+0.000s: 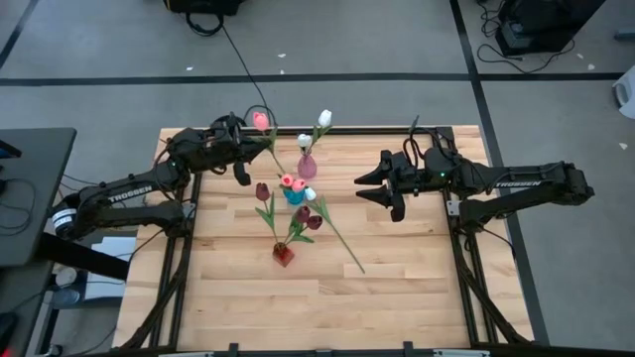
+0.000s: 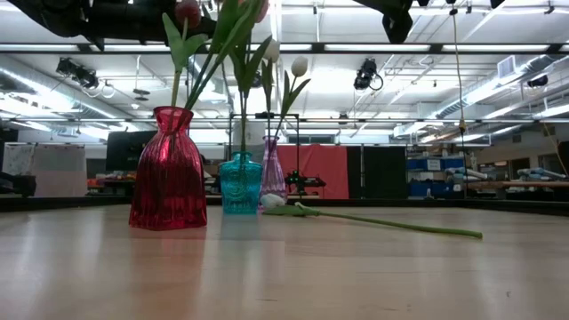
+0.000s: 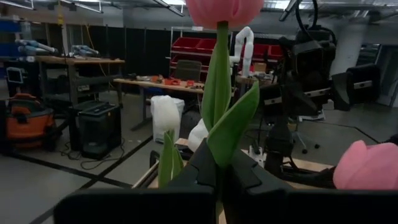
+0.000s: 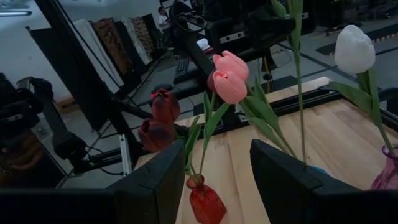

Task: Sort flowers into vase by color
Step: Put the pink flower into the blue vase

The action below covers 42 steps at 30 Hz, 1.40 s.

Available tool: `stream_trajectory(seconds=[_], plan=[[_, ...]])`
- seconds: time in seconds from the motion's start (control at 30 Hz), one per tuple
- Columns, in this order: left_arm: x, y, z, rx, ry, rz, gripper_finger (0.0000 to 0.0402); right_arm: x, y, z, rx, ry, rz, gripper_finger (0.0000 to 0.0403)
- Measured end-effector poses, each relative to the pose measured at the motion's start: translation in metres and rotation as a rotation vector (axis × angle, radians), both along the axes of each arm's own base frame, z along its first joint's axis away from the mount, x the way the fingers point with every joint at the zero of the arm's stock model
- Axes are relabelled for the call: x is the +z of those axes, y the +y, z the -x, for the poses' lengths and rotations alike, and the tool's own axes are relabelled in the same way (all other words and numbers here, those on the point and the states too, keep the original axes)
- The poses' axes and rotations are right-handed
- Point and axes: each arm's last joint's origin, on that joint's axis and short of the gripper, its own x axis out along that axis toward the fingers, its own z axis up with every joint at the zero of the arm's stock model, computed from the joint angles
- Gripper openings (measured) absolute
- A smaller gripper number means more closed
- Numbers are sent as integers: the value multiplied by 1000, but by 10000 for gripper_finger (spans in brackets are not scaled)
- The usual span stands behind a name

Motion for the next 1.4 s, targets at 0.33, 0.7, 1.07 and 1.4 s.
stream_trajectory(seconds=[0.33, 0.7, 1.07, 1.4], plan=[[-9, 3, -5, -3, 61, 57, 6, 0, 0, 0, -2, 0, 0, 192], [-36, 6, -30, -100, 208, 18, 16, 0, 0, 0, 1, 0, 0, 192], [-48, 5, -41, -208, 256, -16, 83, -1, 0, 0, 4, 12, 35, 192], [-42, -4, -27, -259, 303, -48, 241, -3, 0, 0, 4, 35, 16, 192]])
